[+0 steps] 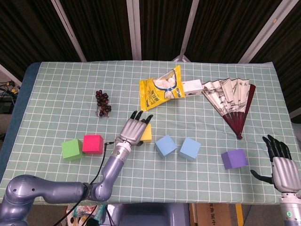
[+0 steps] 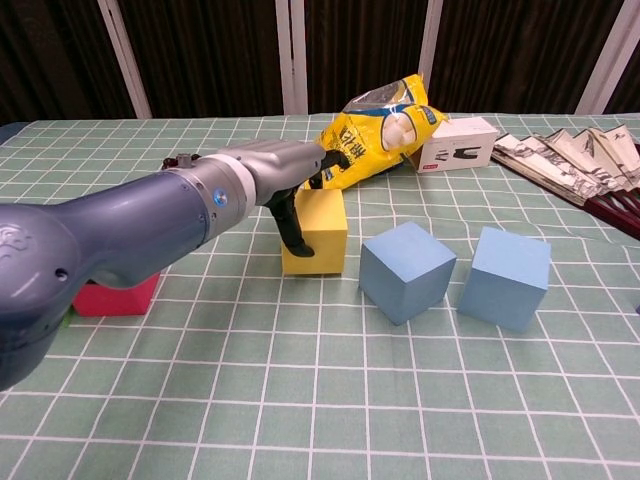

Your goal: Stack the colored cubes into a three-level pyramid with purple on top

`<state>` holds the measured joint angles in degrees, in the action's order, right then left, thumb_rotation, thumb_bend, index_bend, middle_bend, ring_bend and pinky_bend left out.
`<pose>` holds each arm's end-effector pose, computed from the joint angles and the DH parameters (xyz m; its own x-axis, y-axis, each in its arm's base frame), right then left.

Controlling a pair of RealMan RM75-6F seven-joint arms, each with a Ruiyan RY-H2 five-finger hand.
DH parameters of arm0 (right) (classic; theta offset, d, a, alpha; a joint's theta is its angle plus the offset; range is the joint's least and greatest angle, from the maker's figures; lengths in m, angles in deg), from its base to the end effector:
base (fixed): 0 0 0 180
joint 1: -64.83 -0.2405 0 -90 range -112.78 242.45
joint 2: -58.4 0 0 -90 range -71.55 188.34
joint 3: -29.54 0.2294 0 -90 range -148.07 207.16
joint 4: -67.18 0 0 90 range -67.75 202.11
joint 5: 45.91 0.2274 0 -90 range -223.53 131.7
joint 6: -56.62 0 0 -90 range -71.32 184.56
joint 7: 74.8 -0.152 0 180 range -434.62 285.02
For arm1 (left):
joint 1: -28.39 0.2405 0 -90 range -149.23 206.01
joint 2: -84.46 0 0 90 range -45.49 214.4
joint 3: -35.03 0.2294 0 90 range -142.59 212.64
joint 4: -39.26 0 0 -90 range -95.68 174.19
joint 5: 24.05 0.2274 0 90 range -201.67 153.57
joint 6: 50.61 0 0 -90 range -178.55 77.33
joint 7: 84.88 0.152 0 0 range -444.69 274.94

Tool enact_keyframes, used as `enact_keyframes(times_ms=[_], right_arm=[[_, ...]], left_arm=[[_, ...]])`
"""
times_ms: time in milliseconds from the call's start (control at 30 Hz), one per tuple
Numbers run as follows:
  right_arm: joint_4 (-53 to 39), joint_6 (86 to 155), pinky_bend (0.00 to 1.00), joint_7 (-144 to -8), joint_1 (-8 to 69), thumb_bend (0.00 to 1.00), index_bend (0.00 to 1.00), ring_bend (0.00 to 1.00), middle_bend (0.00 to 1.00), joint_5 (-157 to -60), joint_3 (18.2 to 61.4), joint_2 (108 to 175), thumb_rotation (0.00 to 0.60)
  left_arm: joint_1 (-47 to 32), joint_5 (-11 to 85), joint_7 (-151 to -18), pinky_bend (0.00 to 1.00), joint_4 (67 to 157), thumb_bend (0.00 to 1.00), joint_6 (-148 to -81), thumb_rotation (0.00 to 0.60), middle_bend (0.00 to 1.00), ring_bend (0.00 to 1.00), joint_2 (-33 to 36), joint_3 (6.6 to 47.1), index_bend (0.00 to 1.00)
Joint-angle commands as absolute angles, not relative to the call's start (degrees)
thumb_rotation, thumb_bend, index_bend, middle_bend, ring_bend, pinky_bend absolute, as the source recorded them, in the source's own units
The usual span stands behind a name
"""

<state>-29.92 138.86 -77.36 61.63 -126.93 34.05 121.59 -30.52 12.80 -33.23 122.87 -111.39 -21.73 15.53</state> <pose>-0.2950 -0.1846 0.1296 0.2779 -0.0338 0.9600 -0.9553 0.0952 0.2799 -0.0009 0.3329 -0.0974 0.5404 0.2495 0.8036 0.8178 -0.3805 -0.4318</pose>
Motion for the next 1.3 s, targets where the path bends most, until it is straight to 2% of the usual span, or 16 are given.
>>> enact_keyframes(times_ms=[33,200,600,733,900,1000,1200,1300], right_arm=[[-30.0,138.8,0.00,-77.4,61.6,0.14,0.00,0.00,0.00,-126.9,34.1,121.5,0.600],[-30.0,138.7,0.00,-77.2,61.5,0.14,0.00,0.00,0.00,-127.0,34.0,121.6,0.600],[-30.0,138.9,0.00,-76.6,61.5,0.14,0.00,0.00,0.00,-126.8,34.1,121.9,0.600],[-30.0,138.7,0.00,-76.3,61.5,0.14,0.00,0.00,0.00,-126.6,34.1,122.0,0.600],[-30.1,138.7,0.00,-76.0,61.5,0.14,0.00,0.00,0.00,-126.6,34.1,122.0,0.600],[-30.1,138.7,0.00,-75.9,61.5,0.14,0.00,0.00,0.00,-126.6,34.1,122.0,0.600],[-30.1,138.7,0.00,-75.5,61.5,0.14,0.00,0.00,0.00,-126.7,34.0,122.0,0.600],[-30.1,138.7,0.00,-75.3,61.5,0.14,0.00,0.00,0.00,-126.7,33.9,122.1,0.600]], left_arm=[[-31.9,11.4,-33.5,0.00,120.5,0.31,-109.5,0.600,0.37,0.00,-21.9,15.0,0.00],[-33.4,10.2,-35.2,0.00,117.2,0.31,-105.6,0.600,0.37,0.00,-21.6,14.6,0.00],[-35.4,11.3,-39.3,0.00,112.5,0.31,-102.0,0.600,0.35,0.00,-21.8,15.4,0.00],[-35.8,10.9,-39.6,0.00,112.2,0.30,-100.9,0.600,0.28,0.00,-21.3,15.9,0.00],[-36.0,10.6,-39.9,0.00,112.7,0.20,-100.9,0.600,0.10,0.00,-20.5,16.4,0.00],[-35.9,10.9,-40.5,0.00,113.3,0.16,-101.5,0.600,0.02,0.00,-20.0,16.5,0.00],[-35.1,12.0,-42.3,0.00,116.5,0.13,-103.2,0.600,0.00,0.00,-17.8,16.4,0.00],[-33.8,13.7,-43.9,0.00,120.9,0.13,-105.2,0.600,0.00,0.00,-15.3,16.2,0.00]])
